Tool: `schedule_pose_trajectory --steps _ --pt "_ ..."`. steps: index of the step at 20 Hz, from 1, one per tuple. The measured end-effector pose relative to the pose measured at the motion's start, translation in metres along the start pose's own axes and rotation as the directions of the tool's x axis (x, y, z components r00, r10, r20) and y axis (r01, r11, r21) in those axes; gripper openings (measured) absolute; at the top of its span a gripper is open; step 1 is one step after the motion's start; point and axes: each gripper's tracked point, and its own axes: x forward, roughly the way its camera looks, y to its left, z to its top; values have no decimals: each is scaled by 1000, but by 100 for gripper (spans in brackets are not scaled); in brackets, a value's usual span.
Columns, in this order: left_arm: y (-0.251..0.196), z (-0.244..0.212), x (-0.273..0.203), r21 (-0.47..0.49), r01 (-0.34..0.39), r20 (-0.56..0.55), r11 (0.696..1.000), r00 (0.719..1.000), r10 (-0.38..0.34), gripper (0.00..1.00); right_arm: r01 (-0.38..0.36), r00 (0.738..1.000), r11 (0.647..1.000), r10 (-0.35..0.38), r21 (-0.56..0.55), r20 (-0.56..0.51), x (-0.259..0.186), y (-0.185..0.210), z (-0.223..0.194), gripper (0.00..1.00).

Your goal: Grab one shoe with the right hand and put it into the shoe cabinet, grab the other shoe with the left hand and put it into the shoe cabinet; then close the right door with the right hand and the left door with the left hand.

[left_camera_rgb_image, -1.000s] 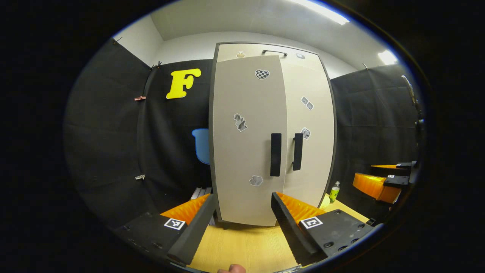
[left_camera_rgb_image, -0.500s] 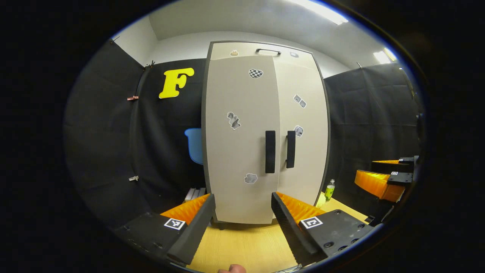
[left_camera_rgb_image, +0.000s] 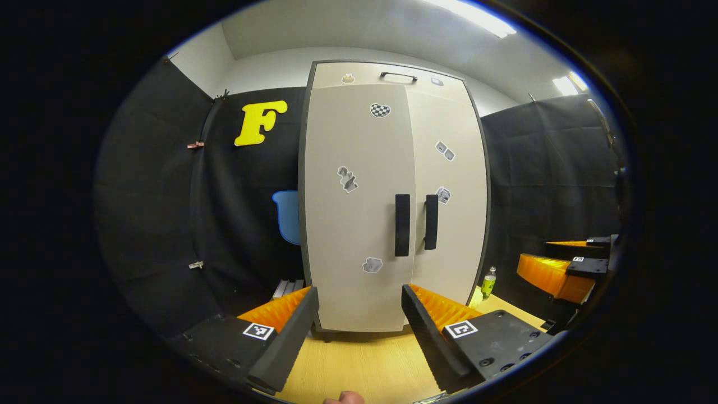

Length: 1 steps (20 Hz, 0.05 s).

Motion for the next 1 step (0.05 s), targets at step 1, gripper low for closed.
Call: schedule_pose_trajectory --steps 1 --pt "2 0 1 8 -8 3 1000 1000 8 95 3 1000 1000 -3 1 5 2 1 0 98"
